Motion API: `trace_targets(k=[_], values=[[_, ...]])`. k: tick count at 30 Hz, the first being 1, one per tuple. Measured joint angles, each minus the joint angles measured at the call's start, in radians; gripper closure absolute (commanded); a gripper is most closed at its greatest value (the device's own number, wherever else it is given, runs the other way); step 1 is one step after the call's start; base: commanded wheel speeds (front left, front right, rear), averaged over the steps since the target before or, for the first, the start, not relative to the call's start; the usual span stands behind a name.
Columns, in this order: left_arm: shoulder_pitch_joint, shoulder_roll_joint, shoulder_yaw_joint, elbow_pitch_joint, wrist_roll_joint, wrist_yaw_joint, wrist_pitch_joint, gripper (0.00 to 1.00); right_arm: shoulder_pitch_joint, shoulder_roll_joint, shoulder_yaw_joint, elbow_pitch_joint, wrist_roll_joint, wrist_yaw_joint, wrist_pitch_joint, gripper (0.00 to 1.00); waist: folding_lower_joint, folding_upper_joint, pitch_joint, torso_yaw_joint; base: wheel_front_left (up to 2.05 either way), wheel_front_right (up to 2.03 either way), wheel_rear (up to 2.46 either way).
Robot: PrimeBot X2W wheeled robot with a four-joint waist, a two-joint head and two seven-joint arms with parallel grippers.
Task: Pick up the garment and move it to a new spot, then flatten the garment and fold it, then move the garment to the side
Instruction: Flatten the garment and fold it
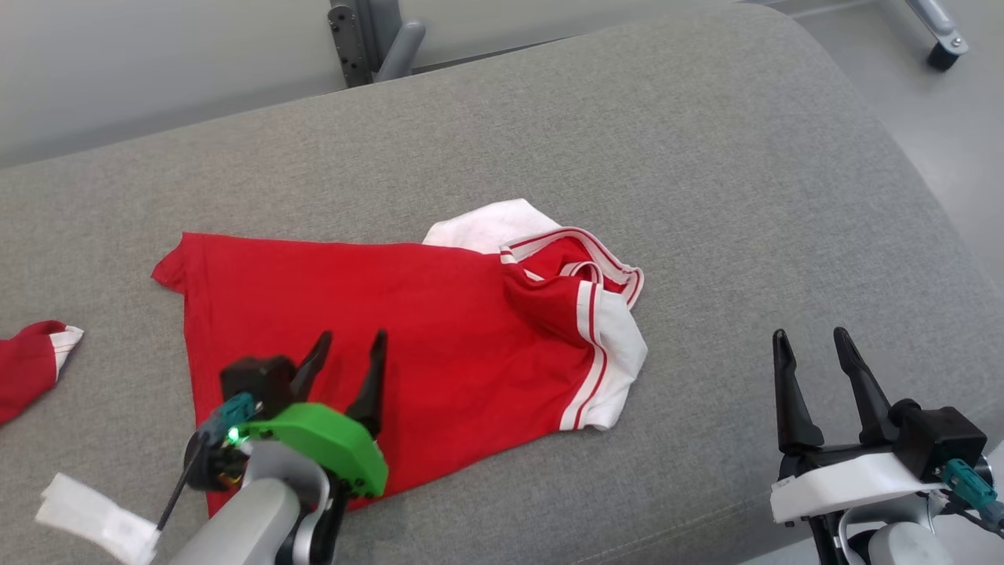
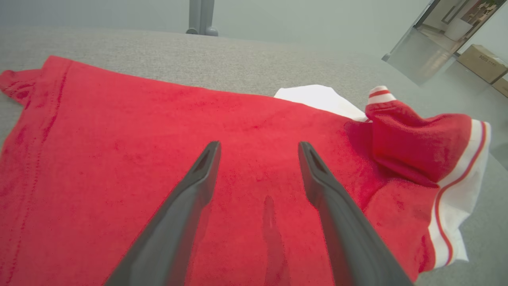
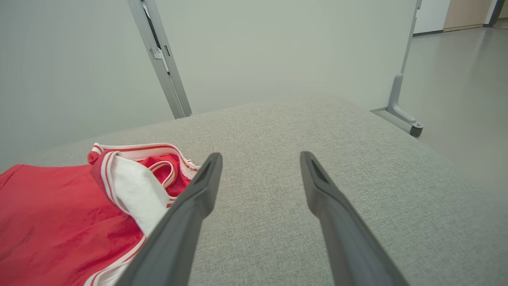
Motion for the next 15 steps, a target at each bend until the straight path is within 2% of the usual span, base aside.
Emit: trace_targets(k=[1,2,3,7,11,15], values=[[0.0,0.0,0.0,0.0,0.0,0.0,0.0,0.0,0.0,0.0,0.0,0.0,0.0,0.0,0.0,0.0,0.0,0.0,0.0,0.0,0.0,0.0,0.0],[0.055,0.048,0.022,-0.019,0.006,0.046,-0.013,0.0,0.001,0.0,0.0,-0.002,-0.006,0.0,0.0,0.0,0.0,0.0,-0.002,0.016,0.0,0.0,0.0],[0.055,0.048,0.022,-0.019,0.006,0.046,-0.013,0.0,0.001,0.0,0.0,-0.002,-0.006,0.0,0.0,0.0,0.0,0.0,-0.002,0.016,0.0,0.0,0.0],[0.155,0.091,0.09,-0.059,-0.028,0.095,-0.035,0.0,0.001,0.0,-0.007,-0.007,-0.011,0.0,0.0,0.0,0.0,0.0,0.0,0.043,0.0,0.0,0.0],[0.224,0.105,0.136,-0.079,-0.058,0.114,-0.043,0.0,0.0,0.0,-0.006,-0.008,-0.018,0.0,0.0,0.0,0.0,0.0001,0.007,0.066,0.0,0.0,0.0],[0.26,0.114,0.14,-0.062,-0.069,0.125,-0.035,0.0,-0.002,0.0,-0.004,-0.008,-0.02,0.0,0.0,0.0,0.0,0.0001,0.017,0.085,0.0,0.0,0.0]])
